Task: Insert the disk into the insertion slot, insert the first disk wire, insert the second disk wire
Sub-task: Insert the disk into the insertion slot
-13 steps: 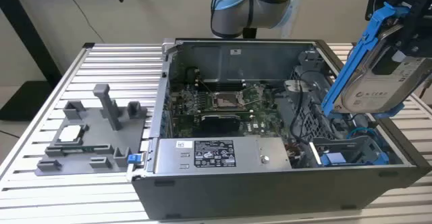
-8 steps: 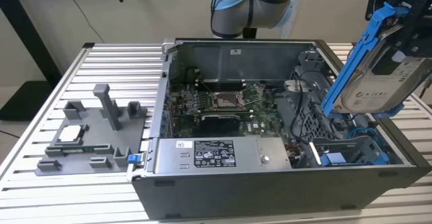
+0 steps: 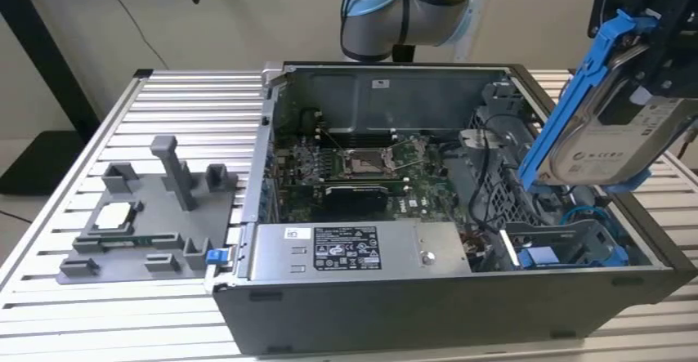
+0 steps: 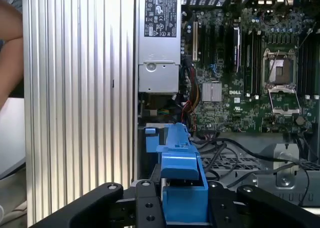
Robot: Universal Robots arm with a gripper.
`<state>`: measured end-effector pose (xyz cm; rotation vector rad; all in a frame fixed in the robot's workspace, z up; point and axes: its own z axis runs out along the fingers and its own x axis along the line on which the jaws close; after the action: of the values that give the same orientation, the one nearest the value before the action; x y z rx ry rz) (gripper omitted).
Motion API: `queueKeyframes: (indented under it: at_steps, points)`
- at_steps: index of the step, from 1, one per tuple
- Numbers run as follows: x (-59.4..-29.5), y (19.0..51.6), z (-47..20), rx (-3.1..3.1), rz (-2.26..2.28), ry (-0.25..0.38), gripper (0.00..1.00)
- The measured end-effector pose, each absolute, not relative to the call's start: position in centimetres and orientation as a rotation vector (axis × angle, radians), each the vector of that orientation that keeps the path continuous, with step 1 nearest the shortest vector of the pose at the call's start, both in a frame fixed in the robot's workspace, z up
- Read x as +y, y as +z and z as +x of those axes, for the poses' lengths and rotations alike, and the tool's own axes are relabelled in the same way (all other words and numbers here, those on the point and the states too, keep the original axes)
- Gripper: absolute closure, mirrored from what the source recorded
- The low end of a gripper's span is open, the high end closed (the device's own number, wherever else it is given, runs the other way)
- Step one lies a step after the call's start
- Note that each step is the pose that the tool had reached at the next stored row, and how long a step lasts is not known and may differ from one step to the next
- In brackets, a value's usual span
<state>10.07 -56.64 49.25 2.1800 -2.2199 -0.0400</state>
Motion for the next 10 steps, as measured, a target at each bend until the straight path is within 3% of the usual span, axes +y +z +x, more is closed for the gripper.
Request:
queueKeyframes:
  at_steps: [10]
  points:
    - [-56.64, 48.79, 10.07, -2.220, 2.180, -0.040, 1.00]
